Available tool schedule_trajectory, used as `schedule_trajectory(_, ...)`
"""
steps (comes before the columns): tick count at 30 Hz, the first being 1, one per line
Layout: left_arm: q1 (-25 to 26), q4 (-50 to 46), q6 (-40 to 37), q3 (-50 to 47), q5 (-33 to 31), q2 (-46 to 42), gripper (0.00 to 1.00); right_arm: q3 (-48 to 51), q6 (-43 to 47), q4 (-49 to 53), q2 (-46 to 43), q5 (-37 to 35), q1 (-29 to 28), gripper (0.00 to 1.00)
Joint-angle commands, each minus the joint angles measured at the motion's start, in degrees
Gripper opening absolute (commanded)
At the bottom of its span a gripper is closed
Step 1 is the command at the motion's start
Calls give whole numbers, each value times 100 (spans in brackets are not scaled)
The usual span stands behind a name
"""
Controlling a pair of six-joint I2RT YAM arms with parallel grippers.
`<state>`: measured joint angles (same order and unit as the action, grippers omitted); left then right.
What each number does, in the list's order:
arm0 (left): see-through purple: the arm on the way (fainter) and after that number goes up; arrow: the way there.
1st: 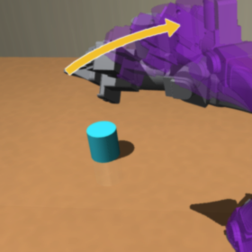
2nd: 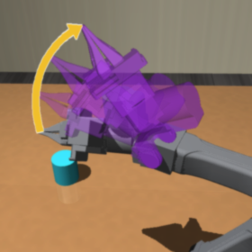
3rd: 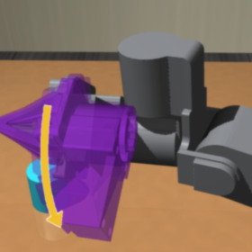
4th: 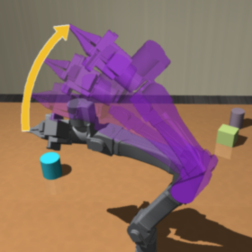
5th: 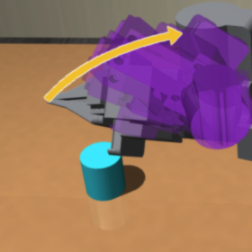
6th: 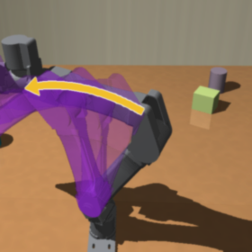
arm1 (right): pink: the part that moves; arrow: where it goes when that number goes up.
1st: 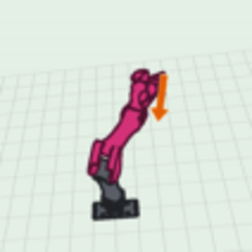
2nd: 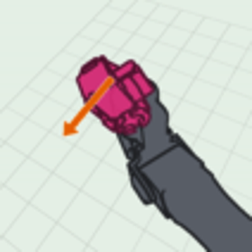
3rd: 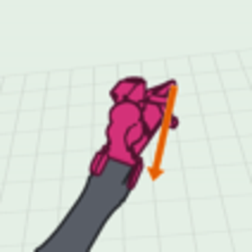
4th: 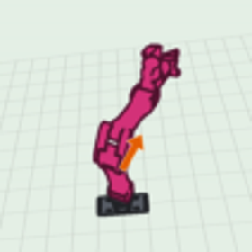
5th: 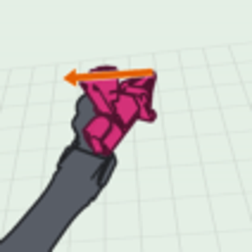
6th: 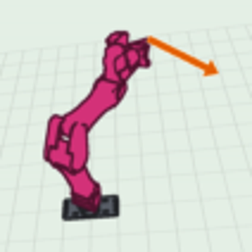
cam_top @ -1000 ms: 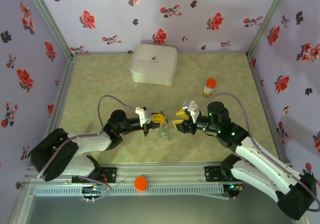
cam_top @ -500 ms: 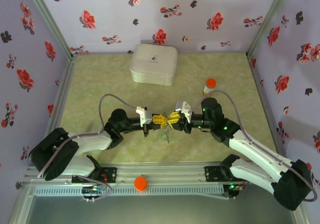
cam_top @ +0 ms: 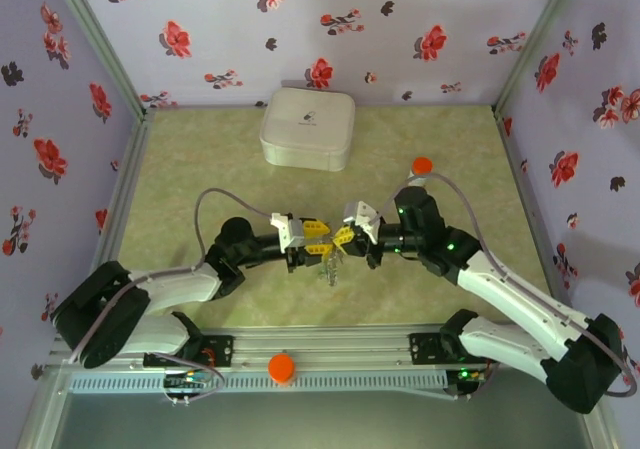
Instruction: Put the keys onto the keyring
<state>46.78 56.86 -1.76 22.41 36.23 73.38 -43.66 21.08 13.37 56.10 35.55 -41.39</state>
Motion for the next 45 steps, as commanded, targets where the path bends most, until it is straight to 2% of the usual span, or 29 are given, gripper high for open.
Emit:
schedule_trajectory(1,66,-1550,-831,295,-54,-267,37,-676,928,1054,204,-665,-294,0)
schedule_trajectory(5,64,-1961,-1135,381,-204,-446,29,-1317,1474,1864,674,-1150,-588,0)
schedule_trajectory(12,68,-2223,-1266,457,-316,-623,15,-2007,1961,2563,1312,-1658,-919,0)
schedule_trajectory(16,68,-2126,-1224,410,-349,-693,2,-2103,1717,2495,1421,-1530,-937,0)
schedule_trajectory(17,66,-2062,-1207,377,-353,-708,0,-2031,1531,2319,1365,-1420,-879,3)
schedule_trajectory(20,67,-1733,-1090,270,-371,-707,0,-1582,967,1582,1015,-771,-467,24)
schedule_trajectory(24,68,-1145,-862,126,-317,-607,0,-708,359,372,482,177,67,33)
schedule_trajectory(27,68,-656,-635,36,-206,-493,0,-332,133,-114,330,540,175,33)
schedule_trajectory(30,58,-343,-429,-13,-61,-378,0,-161,38,-318,325,548,175,32)
schedule_trajectory(36,59,-257,-286,-1,58,-301,0,-55,-7,-346,314,619,175,29)
schedule_trajectory(45,44,-205,-220,17,165,-278,0,-60,247,-134,356,230,175,22)
